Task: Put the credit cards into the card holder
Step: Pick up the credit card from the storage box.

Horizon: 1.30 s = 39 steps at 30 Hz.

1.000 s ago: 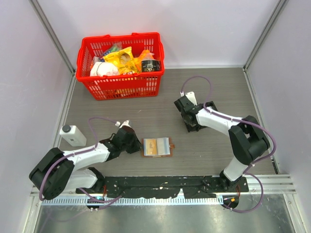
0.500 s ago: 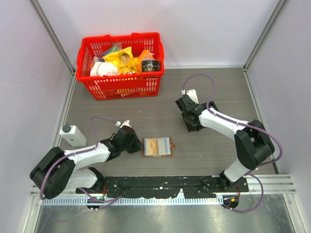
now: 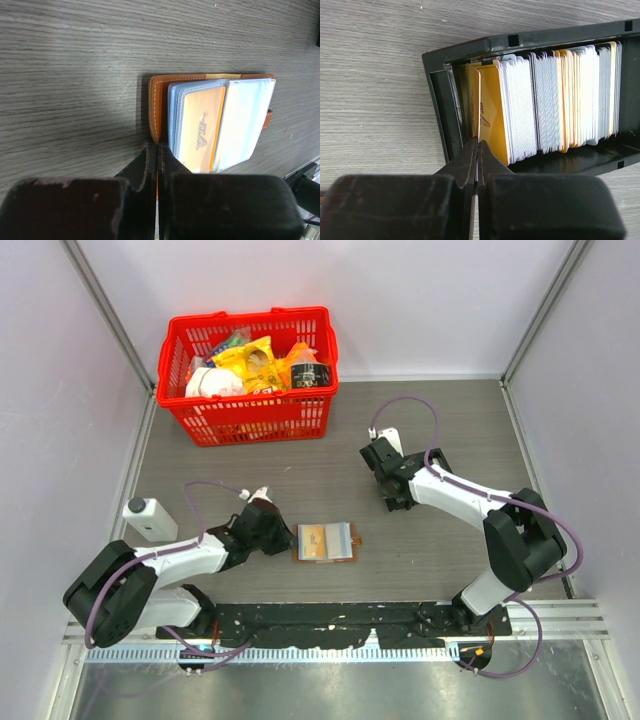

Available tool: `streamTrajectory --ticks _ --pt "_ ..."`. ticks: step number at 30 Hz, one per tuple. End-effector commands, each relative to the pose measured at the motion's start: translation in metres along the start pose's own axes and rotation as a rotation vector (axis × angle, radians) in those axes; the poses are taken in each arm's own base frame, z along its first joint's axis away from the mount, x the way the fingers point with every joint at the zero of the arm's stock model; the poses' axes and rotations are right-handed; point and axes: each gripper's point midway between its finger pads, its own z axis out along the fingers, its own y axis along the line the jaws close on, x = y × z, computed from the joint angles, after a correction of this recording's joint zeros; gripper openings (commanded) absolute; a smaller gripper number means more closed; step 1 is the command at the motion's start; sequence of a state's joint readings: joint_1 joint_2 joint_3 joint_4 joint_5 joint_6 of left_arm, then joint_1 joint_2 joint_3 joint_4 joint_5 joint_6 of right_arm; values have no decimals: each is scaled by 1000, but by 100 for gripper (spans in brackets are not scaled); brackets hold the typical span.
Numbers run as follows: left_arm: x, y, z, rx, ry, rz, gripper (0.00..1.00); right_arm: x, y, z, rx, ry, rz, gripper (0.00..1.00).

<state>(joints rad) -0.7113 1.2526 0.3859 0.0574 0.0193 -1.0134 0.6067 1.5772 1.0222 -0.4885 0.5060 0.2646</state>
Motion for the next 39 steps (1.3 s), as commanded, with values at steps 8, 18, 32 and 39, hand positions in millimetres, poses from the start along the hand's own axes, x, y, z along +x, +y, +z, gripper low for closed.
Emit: streamTrajectory --ticks 8,18,32,39 --pt "23 41 0 -146 76 33 0 12 9 20 -2 59 -22 7" --pt "23 42 0 -151 80 33 0 -14 1 -7 -30 -32 22 1" --pt "22 39 -2 -145 74 26 0 -24 21 -91 -343 -122 242 1" --pt "19 35 -2 -137 65 23 0 11 91 -110 -531 -84 297 1"
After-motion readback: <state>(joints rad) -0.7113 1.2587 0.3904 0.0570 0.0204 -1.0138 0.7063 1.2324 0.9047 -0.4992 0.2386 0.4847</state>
